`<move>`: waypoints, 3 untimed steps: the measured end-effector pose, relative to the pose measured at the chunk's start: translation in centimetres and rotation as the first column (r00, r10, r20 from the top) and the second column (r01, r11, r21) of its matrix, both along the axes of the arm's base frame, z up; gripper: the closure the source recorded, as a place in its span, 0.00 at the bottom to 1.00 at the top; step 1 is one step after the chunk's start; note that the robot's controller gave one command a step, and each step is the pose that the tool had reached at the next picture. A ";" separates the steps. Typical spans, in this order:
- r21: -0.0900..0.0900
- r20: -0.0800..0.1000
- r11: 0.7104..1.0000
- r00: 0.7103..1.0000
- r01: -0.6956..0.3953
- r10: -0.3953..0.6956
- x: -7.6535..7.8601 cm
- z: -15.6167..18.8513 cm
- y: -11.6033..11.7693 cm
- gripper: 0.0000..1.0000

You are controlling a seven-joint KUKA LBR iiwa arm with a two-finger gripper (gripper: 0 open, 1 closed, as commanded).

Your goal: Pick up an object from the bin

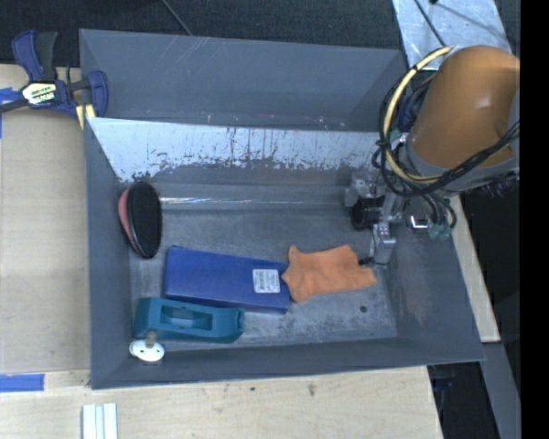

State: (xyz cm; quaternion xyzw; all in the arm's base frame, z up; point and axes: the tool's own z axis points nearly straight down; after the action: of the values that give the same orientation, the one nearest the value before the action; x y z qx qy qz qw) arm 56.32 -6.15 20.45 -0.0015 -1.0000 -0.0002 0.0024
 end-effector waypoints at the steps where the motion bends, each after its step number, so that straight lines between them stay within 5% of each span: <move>1: -0.001 0.008 1.000 1.000 -0.001 0.001 0.1 0.5 0.0 0.00; 3: -0.001 0.008 0.999 0.999 -0.054 0.054 -2.0 -7.1 2.0 0.00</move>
Offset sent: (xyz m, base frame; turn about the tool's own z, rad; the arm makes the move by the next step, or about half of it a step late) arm -0.0188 0.0183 -0.0713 -0.1248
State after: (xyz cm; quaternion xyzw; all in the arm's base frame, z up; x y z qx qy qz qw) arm 54.36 -4.20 13.31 0.0254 -0.9997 0.0001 -0.0015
